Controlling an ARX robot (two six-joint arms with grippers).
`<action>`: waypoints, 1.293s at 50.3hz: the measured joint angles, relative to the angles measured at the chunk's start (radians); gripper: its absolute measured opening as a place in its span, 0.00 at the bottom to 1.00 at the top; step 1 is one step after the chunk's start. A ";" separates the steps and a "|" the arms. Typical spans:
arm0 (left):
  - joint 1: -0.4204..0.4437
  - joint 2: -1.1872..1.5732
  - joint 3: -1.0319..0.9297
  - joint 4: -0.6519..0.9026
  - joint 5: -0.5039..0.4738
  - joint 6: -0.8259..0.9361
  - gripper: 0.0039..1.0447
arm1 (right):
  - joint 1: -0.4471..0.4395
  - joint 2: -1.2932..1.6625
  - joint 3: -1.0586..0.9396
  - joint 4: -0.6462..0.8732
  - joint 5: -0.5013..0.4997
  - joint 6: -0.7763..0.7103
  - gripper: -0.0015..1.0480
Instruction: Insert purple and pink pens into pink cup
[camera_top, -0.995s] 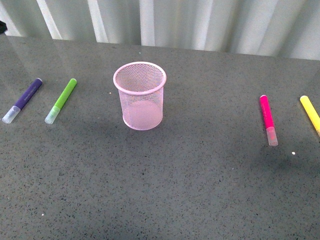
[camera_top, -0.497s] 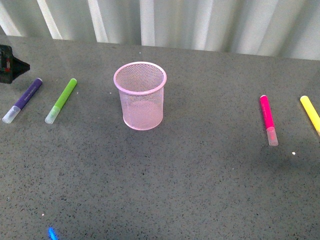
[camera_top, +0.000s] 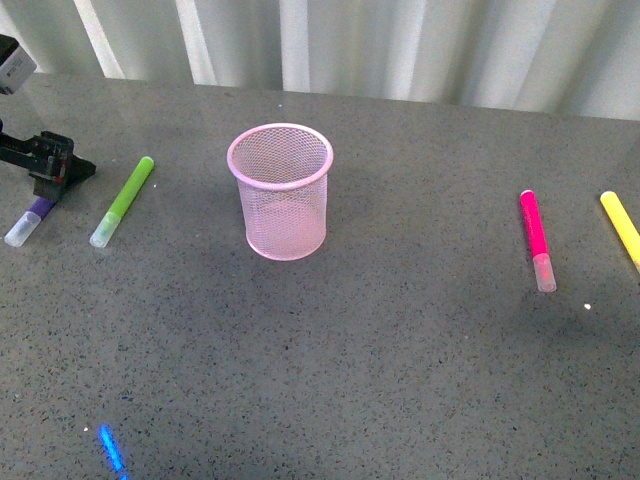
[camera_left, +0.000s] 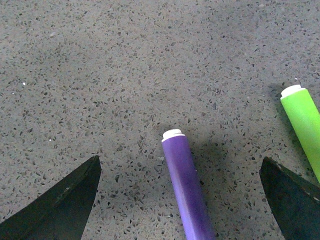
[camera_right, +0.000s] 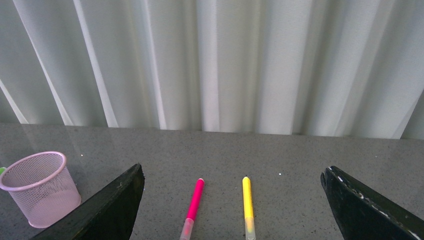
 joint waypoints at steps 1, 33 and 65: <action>-0.002 0.003 0.005 -0.006 -0.001 0.001 0.94 | 0.000 0.000 0.000 0.000 0.000 0.000 0.93; -0.016 0.057 0.116 -0.156 -0.047 0.026 0.94 | 0.000 0.000 0.000 0.000 0.000 0.000 0.93; -0.034 0.055 0.132 -0.180 -0.080 0.011 0.12 | 0.000 0.000 0.000 0.000 0.000 0.000 0.93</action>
